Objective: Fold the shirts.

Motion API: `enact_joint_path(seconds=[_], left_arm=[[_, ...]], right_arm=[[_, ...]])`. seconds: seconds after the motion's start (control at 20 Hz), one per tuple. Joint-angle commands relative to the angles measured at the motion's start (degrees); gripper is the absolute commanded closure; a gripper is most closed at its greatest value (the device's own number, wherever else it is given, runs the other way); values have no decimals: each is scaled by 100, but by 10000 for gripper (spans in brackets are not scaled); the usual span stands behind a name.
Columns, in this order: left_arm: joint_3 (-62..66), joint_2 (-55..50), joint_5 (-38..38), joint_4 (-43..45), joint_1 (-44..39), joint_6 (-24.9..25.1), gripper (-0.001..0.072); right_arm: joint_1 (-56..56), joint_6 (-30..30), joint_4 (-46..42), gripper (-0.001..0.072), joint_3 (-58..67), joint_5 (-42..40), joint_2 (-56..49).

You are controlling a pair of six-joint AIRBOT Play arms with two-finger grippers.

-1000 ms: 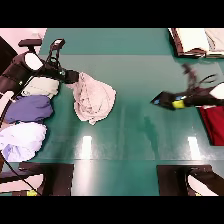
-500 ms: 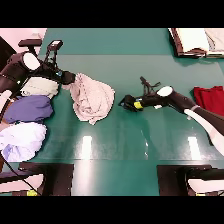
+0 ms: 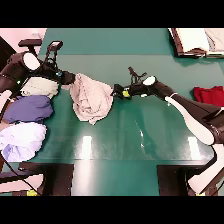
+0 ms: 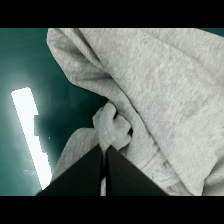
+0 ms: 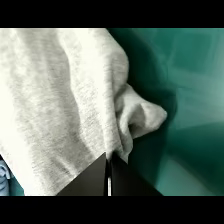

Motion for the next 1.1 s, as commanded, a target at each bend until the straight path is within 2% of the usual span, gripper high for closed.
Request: enact_joint_path(seconds=[0.0,0.2,0.35,0.65,0.9,1.05], left_arm=[[7,4,-22,173,4,-17,684],[33,321,63,1552,7,-667,684],[138,876,286,1794,4,-824,684],[651,2229,522,1091,4,-859,684],[1427,2994,511,155,4,-855,683],[2245,3165,170,-275,4,-844,683]], right_arm=[[-44,17,-463,698,396,153,-90],[-525,168,-1703,699,284,466,785],[-1032,278,-2702,699,295,938,1764],[-1659,278,-3491,699,295,1499,3801],[-1744,275,-3528,699,293,1596,5154],[-1744,278,-3530,699,295,1591,5801]])
